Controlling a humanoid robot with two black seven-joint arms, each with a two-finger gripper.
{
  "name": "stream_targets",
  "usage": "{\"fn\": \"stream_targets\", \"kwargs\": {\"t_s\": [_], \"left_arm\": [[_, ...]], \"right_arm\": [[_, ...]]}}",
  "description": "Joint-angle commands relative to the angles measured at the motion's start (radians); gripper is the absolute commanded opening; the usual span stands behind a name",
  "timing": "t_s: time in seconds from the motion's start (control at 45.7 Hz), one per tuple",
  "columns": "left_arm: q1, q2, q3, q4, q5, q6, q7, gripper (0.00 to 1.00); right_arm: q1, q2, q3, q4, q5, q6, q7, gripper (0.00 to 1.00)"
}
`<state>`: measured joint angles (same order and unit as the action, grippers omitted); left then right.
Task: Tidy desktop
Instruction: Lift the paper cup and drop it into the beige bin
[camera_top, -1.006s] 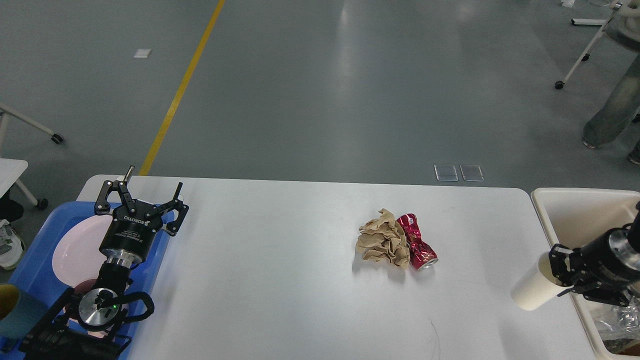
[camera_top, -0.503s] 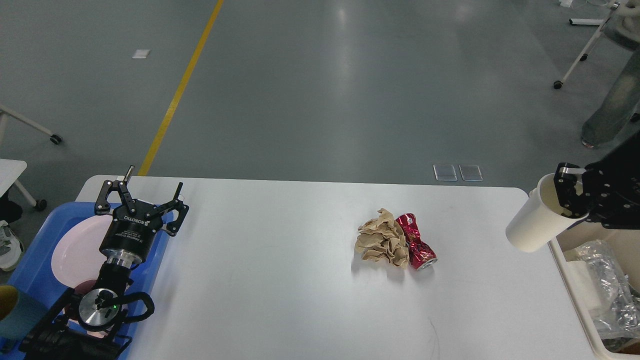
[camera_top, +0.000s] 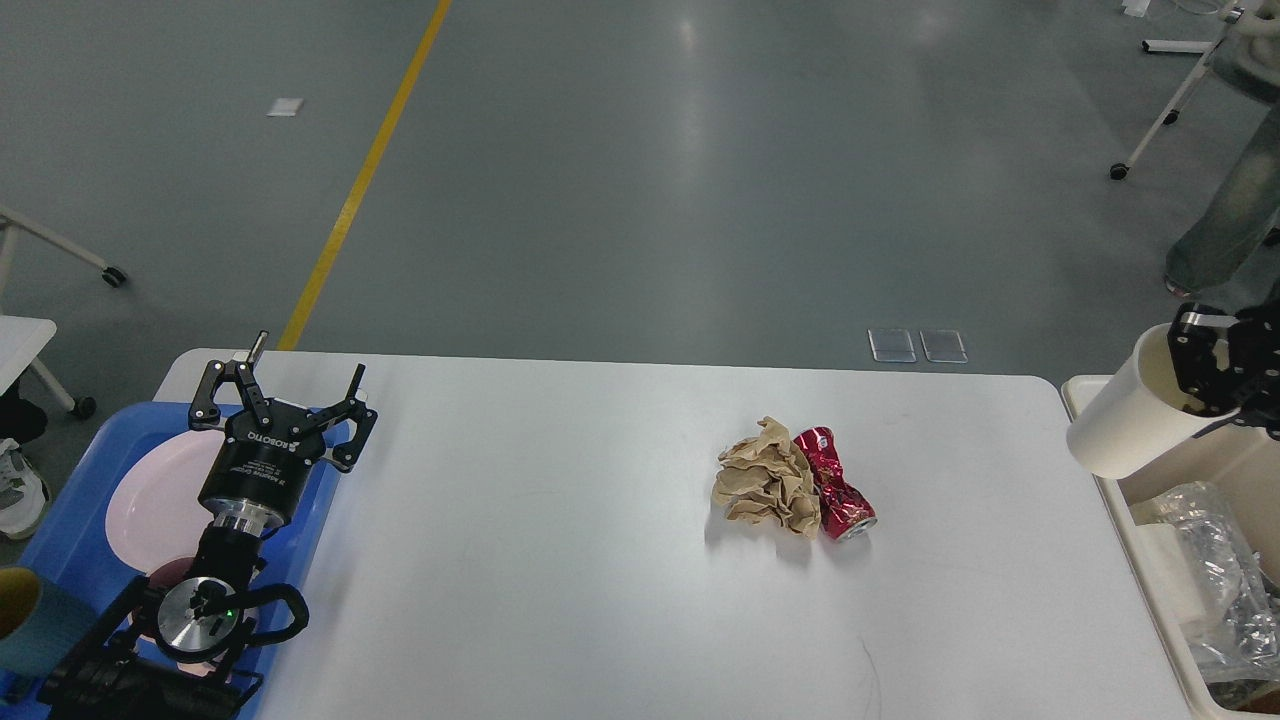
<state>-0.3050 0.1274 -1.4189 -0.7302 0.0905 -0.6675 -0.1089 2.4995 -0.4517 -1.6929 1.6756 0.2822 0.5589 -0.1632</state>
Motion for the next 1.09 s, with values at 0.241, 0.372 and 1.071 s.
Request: {"fn": "stream_targets", "kwargs": {"t_s": [0.241,0.372,1.071], "left_arm": [[0.001,0.0,0.0,0.0,0.0,0.0,0.0,0.96],[0.0,0.0,0.0,0.0,0.0,0.0,0.0,0.97],[0.0,0.0,0.0,0.0,0.0,0.0,0.0,0.97]], "right_arm": [[-0.588,-0.314,0.12,-0.385,-0.008,-0.283,0.002,0.0],[-0.865,-0.329,0.268,-0.536,-0.006,-0.369,0.001,0.0],[-1.854,-0.01,0.865,-1.531,0.006,-0.418,0.002,0.0]]}}
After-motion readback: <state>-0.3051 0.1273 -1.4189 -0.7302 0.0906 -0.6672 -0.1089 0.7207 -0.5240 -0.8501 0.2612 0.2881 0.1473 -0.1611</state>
